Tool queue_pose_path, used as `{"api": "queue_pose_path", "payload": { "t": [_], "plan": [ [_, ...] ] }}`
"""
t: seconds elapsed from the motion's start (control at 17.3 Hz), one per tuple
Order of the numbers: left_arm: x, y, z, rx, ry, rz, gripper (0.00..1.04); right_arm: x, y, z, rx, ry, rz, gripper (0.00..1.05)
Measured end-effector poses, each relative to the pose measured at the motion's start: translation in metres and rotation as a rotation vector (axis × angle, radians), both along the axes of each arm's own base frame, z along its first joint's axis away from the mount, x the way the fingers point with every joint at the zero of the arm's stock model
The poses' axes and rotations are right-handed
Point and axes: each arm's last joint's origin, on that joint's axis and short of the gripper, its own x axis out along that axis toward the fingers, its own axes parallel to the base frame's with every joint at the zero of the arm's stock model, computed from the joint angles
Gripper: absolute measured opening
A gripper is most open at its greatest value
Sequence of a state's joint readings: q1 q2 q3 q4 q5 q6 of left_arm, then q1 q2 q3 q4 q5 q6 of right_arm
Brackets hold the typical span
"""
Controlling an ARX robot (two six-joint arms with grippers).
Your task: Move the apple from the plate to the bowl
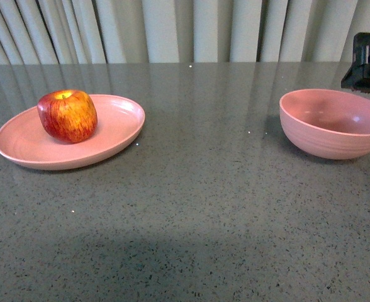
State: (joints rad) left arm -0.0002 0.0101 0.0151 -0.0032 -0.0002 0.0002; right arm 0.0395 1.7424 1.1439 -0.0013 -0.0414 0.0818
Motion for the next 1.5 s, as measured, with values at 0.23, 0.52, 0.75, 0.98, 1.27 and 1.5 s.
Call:
{"api": "queue_pose_path", "payload": {
  "t": [0.23, 0.52, 0.75, 0.98, 1.27, 1.5],
  "plan": [
    [0.0, 0.0, 0.0, 0.0, 0.0, 0.0, 0.98, 0.004, 0.0, -0.014, -0.003, 0.046, -0.002, 0.98],
    [0.0, 0.0, 0.0, 0.0, 0.0, 0.0, 0.98, 0.007, -0.001, -0.027, 0.0, 0.093, -0.006, 0.98],
    [0.0, 0.0, 0.0, 0.0, 0.0, 0.0, 0.98, 0.007, -0.002, -0.027, 0.016, 0.097, -0.008, 0.41],
    [0.0, 0.0, 0.0, 0.0, 0.0, 0.0, 0.98, 0.007, -0.004, -0.026, 0.058, 0.107, 0.0, 0.04],
    [0.0, 0.0, 0.0, 0.0, 0.0, 0.0, 0.98, 0.003, -0.006, -0.015, 0.084, 0.105, -0.006, 0.03],
    [0.0, 0.0, 0.0, 0.0, 0.0, 0.0, 0.98, -0.006, 0.005, 0.033, 0.116, 0.0, 0.033, 0.03]
  ]
}}
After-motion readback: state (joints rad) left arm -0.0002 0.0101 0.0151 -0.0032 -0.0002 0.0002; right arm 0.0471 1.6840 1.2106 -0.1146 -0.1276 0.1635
